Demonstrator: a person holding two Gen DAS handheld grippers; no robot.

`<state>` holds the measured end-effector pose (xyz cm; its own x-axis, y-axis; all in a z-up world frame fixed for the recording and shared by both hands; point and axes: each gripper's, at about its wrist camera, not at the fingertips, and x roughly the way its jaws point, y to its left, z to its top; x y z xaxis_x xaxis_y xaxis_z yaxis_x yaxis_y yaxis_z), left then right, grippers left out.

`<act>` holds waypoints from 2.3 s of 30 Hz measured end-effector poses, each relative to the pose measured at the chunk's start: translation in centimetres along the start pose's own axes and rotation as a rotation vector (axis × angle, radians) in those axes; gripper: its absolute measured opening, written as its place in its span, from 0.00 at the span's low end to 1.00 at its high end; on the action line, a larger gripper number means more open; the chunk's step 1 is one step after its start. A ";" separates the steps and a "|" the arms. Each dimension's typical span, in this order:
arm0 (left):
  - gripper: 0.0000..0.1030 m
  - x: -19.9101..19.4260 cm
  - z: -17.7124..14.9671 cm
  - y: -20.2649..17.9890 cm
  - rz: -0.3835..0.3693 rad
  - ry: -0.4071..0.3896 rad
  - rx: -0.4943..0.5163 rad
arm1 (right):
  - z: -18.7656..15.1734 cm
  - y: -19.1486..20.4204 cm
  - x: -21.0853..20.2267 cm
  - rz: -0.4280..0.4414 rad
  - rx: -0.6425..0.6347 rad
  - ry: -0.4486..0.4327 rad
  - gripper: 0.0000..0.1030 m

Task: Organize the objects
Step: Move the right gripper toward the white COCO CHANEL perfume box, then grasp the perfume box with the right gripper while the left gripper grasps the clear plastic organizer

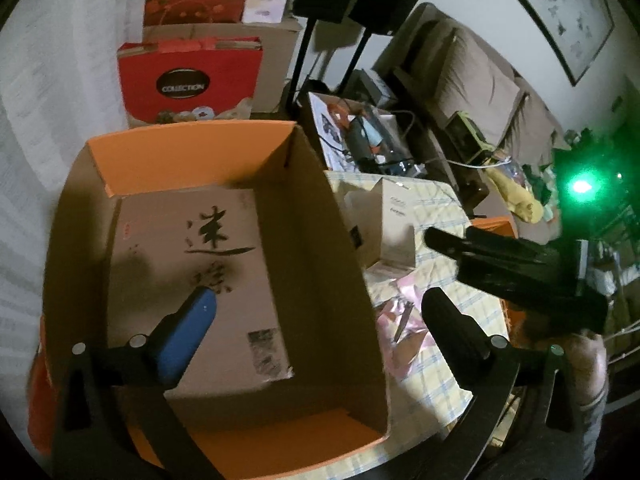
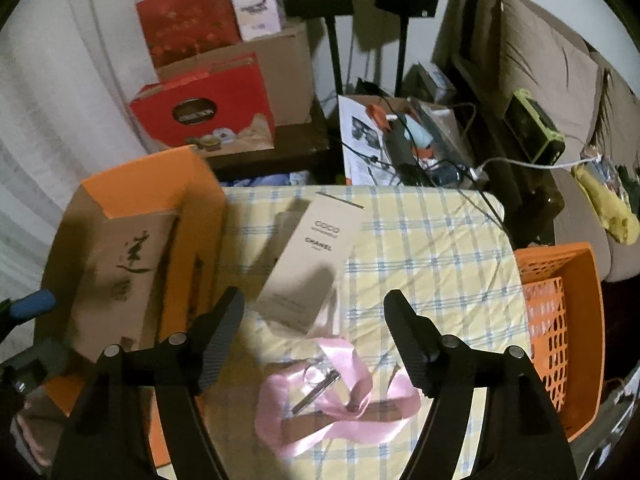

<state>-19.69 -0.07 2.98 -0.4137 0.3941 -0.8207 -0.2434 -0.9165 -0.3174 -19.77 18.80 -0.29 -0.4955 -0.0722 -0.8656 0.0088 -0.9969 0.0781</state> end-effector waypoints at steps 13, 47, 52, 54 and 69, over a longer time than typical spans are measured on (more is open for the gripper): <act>1.00 3.1 1.8 -0.4 0.029 0.012 -0.046 | 2.2 -0.4 7.7 -0.017 0.044 0.081 0.72; 0.97 11.7 4.2 -11.7 0.096 0.101 0.054 | -2.2 -11.9 -2.2 -0.021 0.103 -0.016 0.49; 0.91 14.8 4.1 -12.9 0.150 0.129 0.070 | -3.3 -13.7 -3.4 -0.028 0.120 -0.030 0.49; 0.91 15.7 4.0 -13.2 0.157 0.140 0.078 | -3.6 -14.1 -3.7 -0.032 0.121 -0.033 0.49; 0.91 22.4 3.4 -11.6 0.285 0.223 0.000 | -4.9 -15.2 -3.6 -0.014 0.120 -0.021 0.49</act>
<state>-29.14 19.61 -10.12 -0.2629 0.0984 -0.9598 -0.1465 -0.9873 -0.0611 -13.85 34.10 -0.80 -0.5127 -0.0560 -0.8568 -0.1019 -0.9869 0.1255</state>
